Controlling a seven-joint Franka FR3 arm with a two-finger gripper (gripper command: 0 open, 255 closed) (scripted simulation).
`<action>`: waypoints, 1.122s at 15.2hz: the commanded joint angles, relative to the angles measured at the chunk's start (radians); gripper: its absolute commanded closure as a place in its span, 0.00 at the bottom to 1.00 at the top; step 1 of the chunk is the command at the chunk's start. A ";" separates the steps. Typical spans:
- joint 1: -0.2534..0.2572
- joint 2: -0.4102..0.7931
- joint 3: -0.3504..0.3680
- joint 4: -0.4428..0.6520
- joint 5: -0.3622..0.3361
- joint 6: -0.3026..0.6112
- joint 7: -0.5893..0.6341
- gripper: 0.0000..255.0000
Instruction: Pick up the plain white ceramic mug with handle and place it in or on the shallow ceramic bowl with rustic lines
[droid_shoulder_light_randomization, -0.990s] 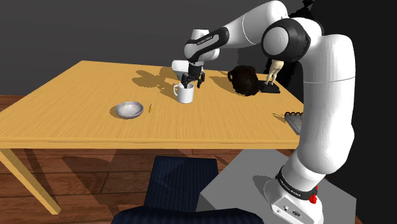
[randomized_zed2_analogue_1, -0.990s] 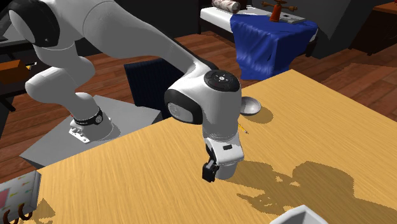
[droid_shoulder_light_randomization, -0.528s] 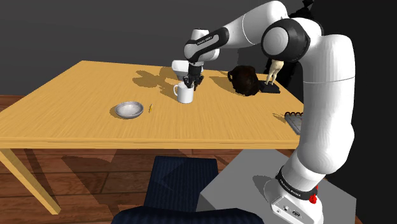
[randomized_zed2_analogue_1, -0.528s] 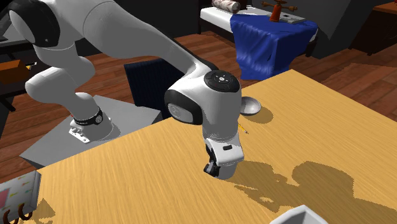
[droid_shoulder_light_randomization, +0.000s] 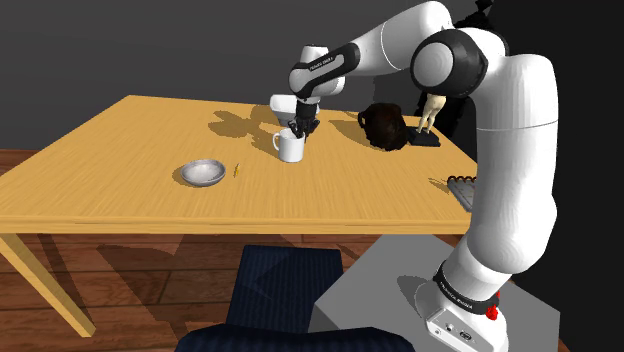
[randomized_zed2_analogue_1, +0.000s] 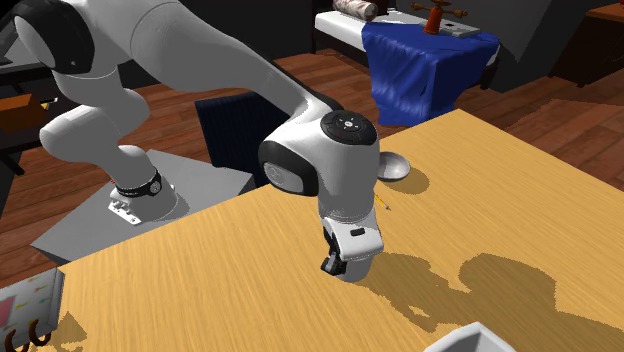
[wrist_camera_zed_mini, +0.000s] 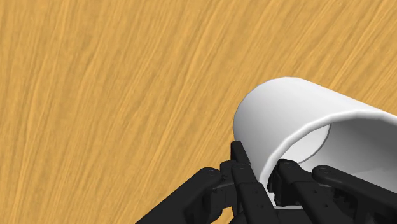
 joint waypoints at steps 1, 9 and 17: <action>0.000 -0.006 0.000 0.005 -0.001 -0.010 0.001 1.00; 0.001 -0.045 -0.003 0.056 -0.007 -0.100 0.005 1.00; 0.001 -0.073 -0.005 0.123 -0.011 -0.195 0.009 1.00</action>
